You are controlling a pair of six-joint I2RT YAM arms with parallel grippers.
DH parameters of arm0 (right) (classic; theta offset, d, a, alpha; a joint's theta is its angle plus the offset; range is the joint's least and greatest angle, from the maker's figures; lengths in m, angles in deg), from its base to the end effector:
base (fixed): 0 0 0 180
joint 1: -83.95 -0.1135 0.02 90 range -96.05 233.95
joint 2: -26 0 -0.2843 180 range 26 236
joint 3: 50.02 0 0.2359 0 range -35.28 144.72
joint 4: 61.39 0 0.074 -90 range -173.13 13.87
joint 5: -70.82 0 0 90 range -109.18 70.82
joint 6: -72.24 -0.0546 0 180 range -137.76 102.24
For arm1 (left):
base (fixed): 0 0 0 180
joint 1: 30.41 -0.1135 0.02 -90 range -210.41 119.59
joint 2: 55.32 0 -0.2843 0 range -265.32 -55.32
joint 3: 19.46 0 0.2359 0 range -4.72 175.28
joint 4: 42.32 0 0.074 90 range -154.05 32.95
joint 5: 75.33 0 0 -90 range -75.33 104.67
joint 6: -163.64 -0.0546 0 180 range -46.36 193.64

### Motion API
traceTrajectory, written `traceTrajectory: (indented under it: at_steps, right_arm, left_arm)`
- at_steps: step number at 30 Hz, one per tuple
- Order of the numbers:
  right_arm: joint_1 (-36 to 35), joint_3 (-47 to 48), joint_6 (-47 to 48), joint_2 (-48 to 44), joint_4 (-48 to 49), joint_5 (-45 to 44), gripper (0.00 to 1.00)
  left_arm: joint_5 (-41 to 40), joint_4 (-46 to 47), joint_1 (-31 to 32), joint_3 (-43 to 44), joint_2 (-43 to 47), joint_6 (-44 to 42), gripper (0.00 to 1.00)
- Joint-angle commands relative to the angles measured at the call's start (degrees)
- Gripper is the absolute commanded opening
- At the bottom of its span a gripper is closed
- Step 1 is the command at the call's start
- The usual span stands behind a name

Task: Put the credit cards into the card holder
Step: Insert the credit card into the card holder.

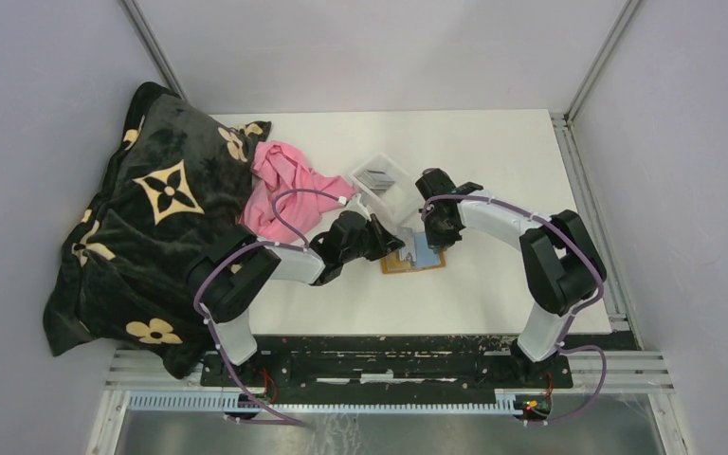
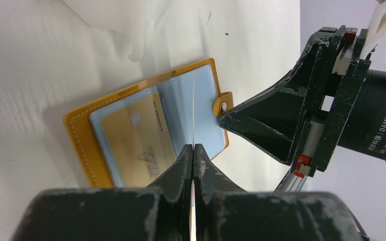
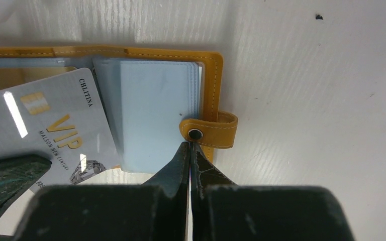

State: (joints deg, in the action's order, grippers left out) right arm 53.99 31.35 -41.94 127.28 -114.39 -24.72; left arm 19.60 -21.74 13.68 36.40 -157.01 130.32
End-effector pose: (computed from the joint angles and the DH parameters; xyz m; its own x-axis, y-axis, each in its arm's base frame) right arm 0.2930 0.1628 0.1893 -0.9490 -0.0764 -0.3059 -0.0918 0.9951 0.0362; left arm 0.2539 -0.2525 0.1679 -0.7942 -0.3897 -0.4662 0.1554 0.6114 -0.7759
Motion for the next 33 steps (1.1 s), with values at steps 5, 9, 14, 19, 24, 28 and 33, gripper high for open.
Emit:
traceTrajectory:
  at_steps: [5,9,14,19,24,28,33]
  right_arm:
    - [-0.13,2.29,-0.68,0.98,0.31,-0.90,0.01]
    - [-0.17,1.85,-1.06,1.05,0.57,-0.61,0.01]
    - [-0.13,1.64,-1.31,1.11,0.62,-0.14,0.01]
    - [-0.12,1.81,-1.45,1.32,0.45,0.24,0.01]
    - [-0.17,1.68,-1.32,1.55,0.45,0.36,0.01]
    - [-0.18,1.66,-1.26,1.48,0.47,0.37,0.01]
    - [-0.12,1.47,-1.22,1.73,0.61,0.50,0.01]
  left_arm:
    - [-0.03,1.97,0.04,-0.34,2.09,3.15,0.03]
    - [-1.90,2.17,0.57,-1.92,2.52,4.40,0.03]
    - [-3.73,2.19,1.47,-2.53,2.22,5.63,0.03]
    - [-4.70,3.38,1.91,-2.82,1.36,7.68,0.03]
    - [-4.49,5.14,1.92,-3.03,0.94,9.79,0.03]
    - [-4.34,4.71,1.92,-2.53,1.02,10.47,0.03]
    - [-4.05,5.62,2.00,-2.62,0.02,12.10,0.03]
